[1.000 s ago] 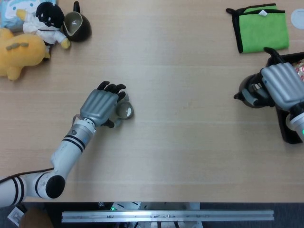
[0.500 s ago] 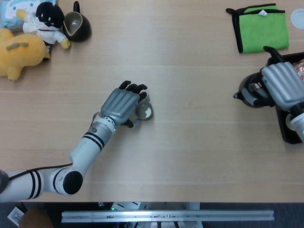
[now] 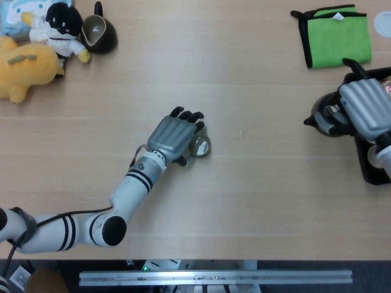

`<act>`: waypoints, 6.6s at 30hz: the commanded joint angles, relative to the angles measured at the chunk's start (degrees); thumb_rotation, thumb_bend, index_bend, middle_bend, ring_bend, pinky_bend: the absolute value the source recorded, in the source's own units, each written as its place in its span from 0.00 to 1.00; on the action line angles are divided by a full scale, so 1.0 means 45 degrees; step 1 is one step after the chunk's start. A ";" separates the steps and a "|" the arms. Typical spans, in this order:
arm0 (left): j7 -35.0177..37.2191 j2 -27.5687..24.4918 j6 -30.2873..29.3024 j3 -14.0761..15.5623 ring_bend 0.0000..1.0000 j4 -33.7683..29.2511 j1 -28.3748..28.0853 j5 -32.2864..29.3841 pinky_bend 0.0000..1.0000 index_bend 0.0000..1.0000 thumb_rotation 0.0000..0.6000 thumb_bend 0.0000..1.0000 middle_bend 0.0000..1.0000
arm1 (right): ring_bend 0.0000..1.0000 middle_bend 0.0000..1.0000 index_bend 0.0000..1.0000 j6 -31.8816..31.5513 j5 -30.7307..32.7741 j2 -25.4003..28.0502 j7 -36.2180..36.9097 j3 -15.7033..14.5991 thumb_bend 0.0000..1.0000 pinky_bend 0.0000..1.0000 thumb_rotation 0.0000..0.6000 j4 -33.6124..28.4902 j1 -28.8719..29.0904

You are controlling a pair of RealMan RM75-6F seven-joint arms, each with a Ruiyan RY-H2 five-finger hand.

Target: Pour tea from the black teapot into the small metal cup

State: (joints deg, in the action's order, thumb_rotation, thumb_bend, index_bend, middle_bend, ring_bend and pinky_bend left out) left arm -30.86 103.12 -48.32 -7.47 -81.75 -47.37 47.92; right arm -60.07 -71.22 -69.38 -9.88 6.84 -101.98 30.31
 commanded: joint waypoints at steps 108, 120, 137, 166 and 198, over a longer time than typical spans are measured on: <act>0.2786 -0.7798 -0.6458 0.1495 0.15 -0.6022 0.6363 0.5858 0.08 0.19 1.00 0.29 0.14 | 0.84 0.93 1.00 0.1624 0.5582 -0.6240 -0.7068 0.0909 0.37 0.08 1.00 0.2278 0.6116; 0.2704 -0.7720 -0.6292 0.1358 0.15 -0.6046 0.6450 0.5968 0.08 0.19 1.00 0.29 0.14 | 0.84 0.93 1.00 0.1272 0.6054 -0.6103 -0.7638 0.0752 0.37 0.08 0.99 0.2139 0.6519; 0.2614 -0.7675 -0.6111 0.1235 0.15 -0.6091 0.6551 0.6064 0.08 0.19 1.00 0.29 0.13 | 0.84 0.93 1.00 0.0912 0.6352 -0.6077 -0.7948 0.0464 0.37 0.08 1.00 0.2031 0.6786; 0.2511 -0.7642 -0.5772 0.1099 0.15 -0.6213 0.6544 0.6086 0.08 0.19 1.00 0.29 0.13 | 0.85 0.93 1.00 0.0100 0.4256 -0.6438 -0.4399 0.0393 0.38 0.08 1.00 0.2283 0.5007; 0.2442 -0.7542 -0.5449 0.1125 0.15 -0.6042 0.6487 0.5981 0.08 0.19 1.00 0.29 0.13 | 0.83 0.93 1.00 0.0726 0.2747 -0.6750 -0.0646 0.0523 0.38 0.08 1.00 0.5662 0.3047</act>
State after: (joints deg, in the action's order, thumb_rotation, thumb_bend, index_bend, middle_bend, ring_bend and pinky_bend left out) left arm -19.86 69.17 -72.85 -2.41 -108.94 -18.17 74.84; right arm -57.10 -58.50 -99.40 -13.23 9.27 -76.96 44.34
